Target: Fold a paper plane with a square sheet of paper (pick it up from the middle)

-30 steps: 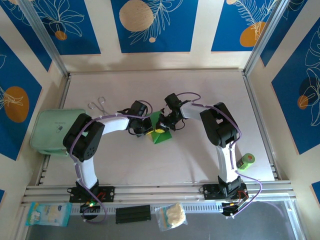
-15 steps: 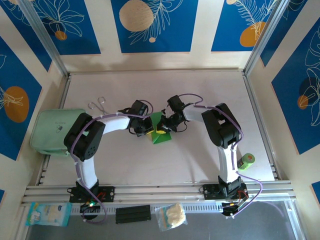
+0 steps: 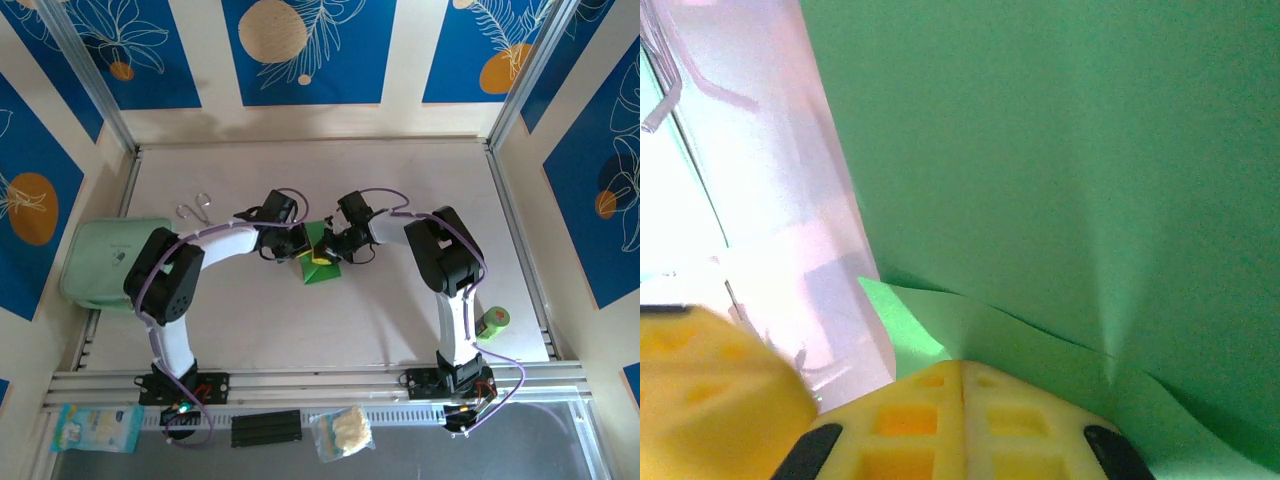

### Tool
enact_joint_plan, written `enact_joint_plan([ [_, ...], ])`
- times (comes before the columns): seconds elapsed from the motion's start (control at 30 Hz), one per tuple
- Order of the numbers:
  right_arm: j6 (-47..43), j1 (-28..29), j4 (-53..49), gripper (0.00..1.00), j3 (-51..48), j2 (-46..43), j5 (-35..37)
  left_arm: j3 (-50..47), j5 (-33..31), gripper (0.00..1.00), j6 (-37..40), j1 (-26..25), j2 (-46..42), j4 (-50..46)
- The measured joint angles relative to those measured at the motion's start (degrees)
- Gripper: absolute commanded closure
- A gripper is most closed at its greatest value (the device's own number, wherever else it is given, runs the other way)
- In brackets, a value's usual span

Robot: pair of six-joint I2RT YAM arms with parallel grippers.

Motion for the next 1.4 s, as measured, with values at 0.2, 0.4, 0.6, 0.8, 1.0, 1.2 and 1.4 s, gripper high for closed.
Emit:
enact_joint_plan([
  [0.2, 0.83, -0.09, 2.47, 0.99, -0.33, 0.07, 1.33, -5.9, 2.08, 0.96, -3.3, -0.74, -2.97, 3.28],
  [0.4, 0.83, -0.11, 2.78, 0.99, -0.44, 0.07, 1.31, -7.17, 3.67, 0.96, -4.42, -2.29, -2.93, 4.59],
  [0.6, 0.81, -0.11, 2.75, 0.99, -0.44, 0.07, 1.31, -7.15, 4.37, 0.95, -4.37, -2.47, -1.31, 5.18],
  [0.8, 0.81, -0.11, 2.73, 0.99, -0.44, 0.07, 1.31, -7.17, 4.83, 0.95, -4.35, -2.49, 0.7, 5.18],
  [1.0, 0.81, -0.11, 2.69, 0.99, -0.42, 0.07, 1.31, -8.52, 5.9, 0.95, -4.39, -2.49, 0.83, 6.8],
  [1.2, 0.81, -0.15, 2.64, 0.99, -0.42, 0.07, 1.31, -9.42, 6.14, 0.95, -4.2, -2.49, 0.81, 7.82],
  [1.4, 0.79, -0.2, 2.49, 0.99, -0.37, 0.11, 1.27, -11.39, 6.08, 0.96, -3.02, -2.49, -0.07, 9.68],
])
